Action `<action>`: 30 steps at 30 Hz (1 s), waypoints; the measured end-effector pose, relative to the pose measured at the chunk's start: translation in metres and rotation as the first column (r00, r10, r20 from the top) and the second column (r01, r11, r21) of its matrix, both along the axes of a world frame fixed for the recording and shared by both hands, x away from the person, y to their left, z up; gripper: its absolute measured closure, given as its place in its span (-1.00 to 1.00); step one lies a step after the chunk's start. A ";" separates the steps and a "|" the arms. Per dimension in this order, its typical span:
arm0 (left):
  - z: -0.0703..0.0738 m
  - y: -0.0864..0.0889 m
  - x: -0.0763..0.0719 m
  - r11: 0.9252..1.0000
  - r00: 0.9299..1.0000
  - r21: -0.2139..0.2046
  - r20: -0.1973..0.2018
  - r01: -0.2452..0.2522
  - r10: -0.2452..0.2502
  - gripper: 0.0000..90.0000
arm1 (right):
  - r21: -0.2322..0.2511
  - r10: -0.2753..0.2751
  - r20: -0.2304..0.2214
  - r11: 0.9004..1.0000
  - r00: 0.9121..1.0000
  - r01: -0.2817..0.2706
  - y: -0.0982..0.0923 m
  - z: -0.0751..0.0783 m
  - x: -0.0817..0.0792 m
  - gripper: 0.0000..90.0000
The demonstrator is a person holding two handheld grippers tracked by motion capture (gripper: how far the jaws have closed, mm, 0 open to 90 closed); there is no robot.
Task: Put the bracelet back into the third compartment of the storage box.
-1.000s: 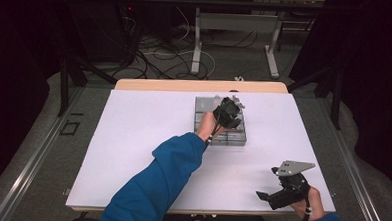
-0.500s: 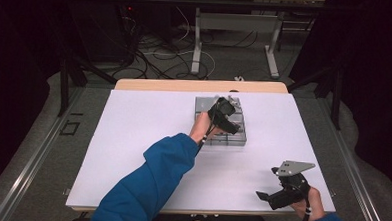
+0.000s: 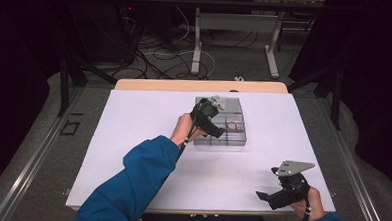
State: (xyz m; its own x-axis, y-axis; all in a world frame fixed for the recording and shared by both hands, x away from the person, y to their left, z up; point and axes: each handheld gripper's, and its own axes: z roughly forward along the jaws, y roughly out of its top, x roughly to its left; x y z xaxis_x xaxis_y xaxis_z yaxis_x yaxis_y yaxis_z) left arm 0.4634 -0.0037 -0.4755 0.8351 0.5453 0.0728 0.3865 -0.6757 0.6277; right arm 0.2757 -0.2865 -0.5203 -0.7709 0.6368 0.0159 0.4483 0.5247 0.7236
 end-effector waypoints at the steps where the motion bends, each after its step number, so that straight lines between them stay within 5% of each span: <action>1: 0.001 0.003 -0.001 1.000 1.000 -0.002 0.005 -0.003 0.003 -0.72 | 0.005 -0.006 -0.009 1.000 1.000 0.006 0.000 0.000 -0.001 -0.99; 13: 0.001 0.036 -0.021 1.000 1.000 0.022 -0.004 -0.012 0.013 -0.88 | -0.003 -0.001 -0.017 1.000 1.000 0.001 0.001 0.000 0.000 -0.99; 20: -0.002 0.060 -0.036 0.999 0.999 0.024 -0.012 -0.048 0.048 -0.92 | 0.000 -0.002 -0.007 1.000 1.000 0.002 0.000 0.000 0.000 -0.99; 22: -0.003 0.068 -0.042 0.998 0.998 -0.004 -0.014 -0.067 0.067 -0.93 | -0.006 0.000 -0.010 1.000 1.000 0.000 0.000 0.000 0.000 -0.99; 30: -0.011 0.099 -0.063 0.995 0.995 0.020 -0.035 -0.094 0.095 -0.97 | -0.005 0.000 -0.004 1.000 1.000 0.000 0.001 0.000 0.000 -0.99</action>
